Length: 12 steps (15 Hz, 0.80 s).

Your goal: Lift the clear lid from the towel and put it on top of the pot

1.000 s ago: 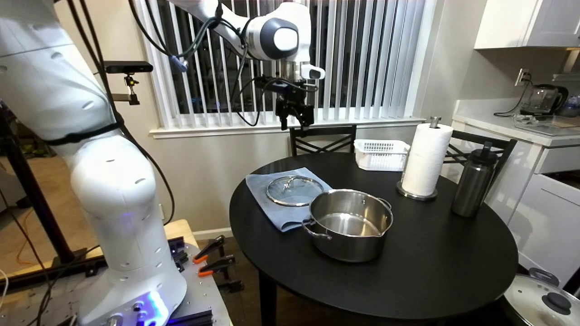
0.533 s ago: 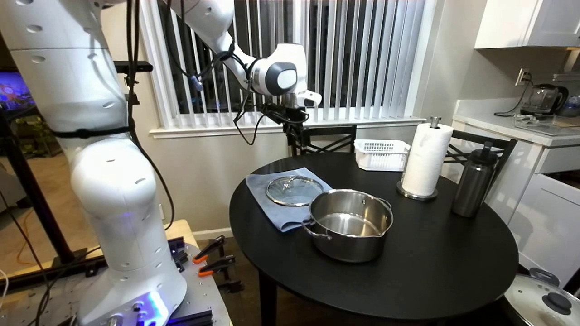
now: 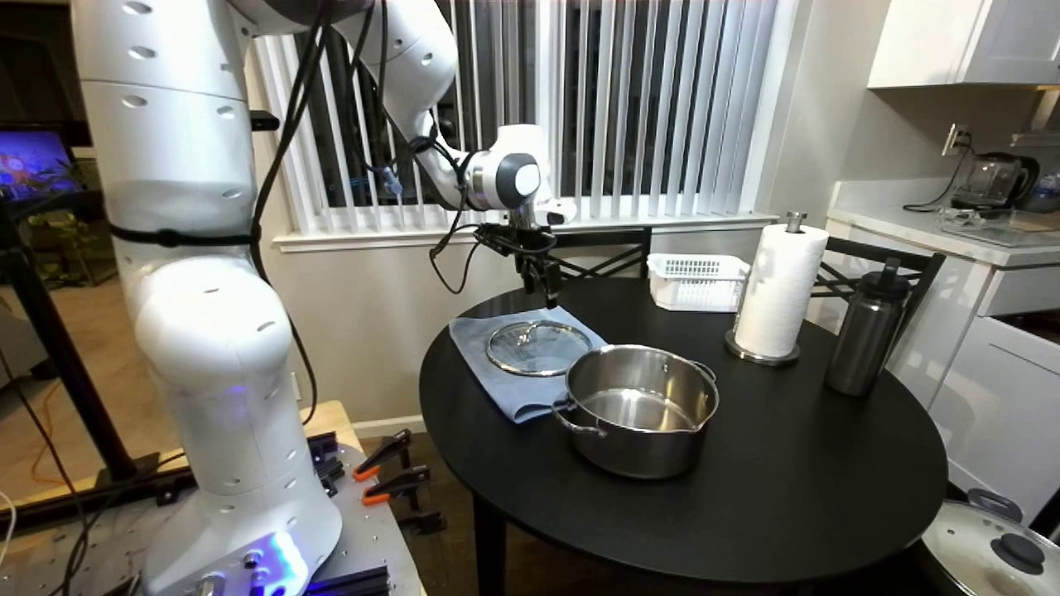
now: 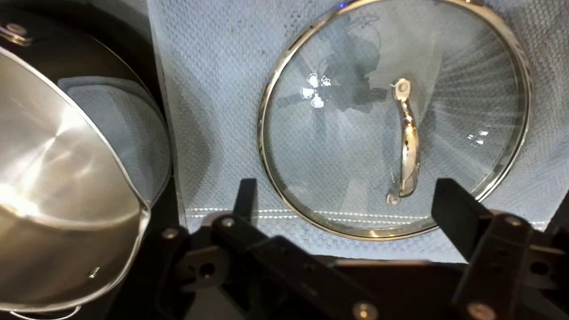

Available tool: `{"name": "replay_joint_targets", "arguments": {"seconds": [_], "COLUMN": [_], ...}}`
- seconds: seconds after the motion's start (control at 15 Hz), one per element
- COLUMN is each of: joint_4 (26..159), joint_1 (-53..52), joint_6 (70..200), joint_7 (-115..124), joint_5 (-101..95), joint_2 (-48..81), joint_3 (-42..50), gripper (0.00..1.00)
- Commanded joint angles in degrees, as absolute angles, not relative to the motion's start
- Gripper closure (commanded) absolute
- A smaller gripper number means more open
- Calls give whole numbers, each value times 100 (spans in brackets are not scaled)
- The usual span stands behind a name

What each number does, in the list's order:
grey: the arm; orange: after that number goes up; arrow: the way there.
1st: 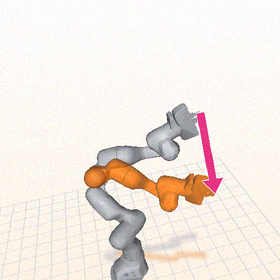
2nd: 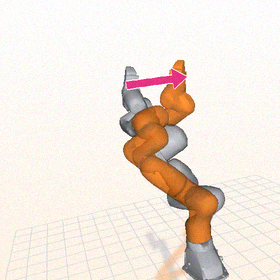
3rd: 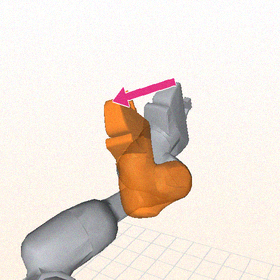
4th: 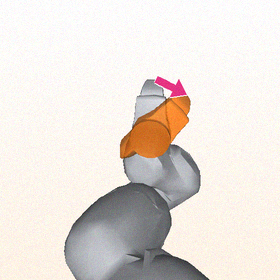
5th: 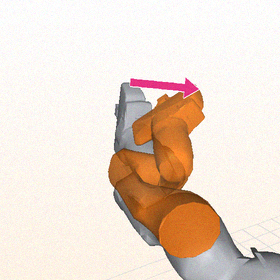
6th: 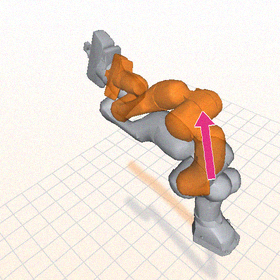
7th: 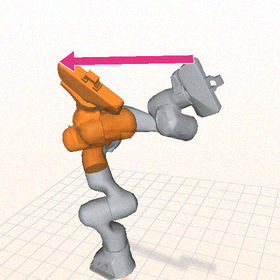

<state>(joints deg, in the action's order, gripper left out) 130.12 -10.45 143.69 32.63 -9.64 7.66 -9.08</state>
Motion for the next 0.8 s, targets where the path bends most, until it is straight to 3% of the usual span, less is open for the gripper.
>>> {"name": "replay_joint_targets", "arguments": {"seconds": [0.0, 0.73], "joint_4": [12489, 10649], "joint_1": [-1292, -1397], "joint_6": [14126, 13390], "joint_7": [3482, 2115], "joint_5": [-1194, -140], "joint_2": [1168, 2878], "joint_3": [-807, -882], "gripper": [0, 0]}}
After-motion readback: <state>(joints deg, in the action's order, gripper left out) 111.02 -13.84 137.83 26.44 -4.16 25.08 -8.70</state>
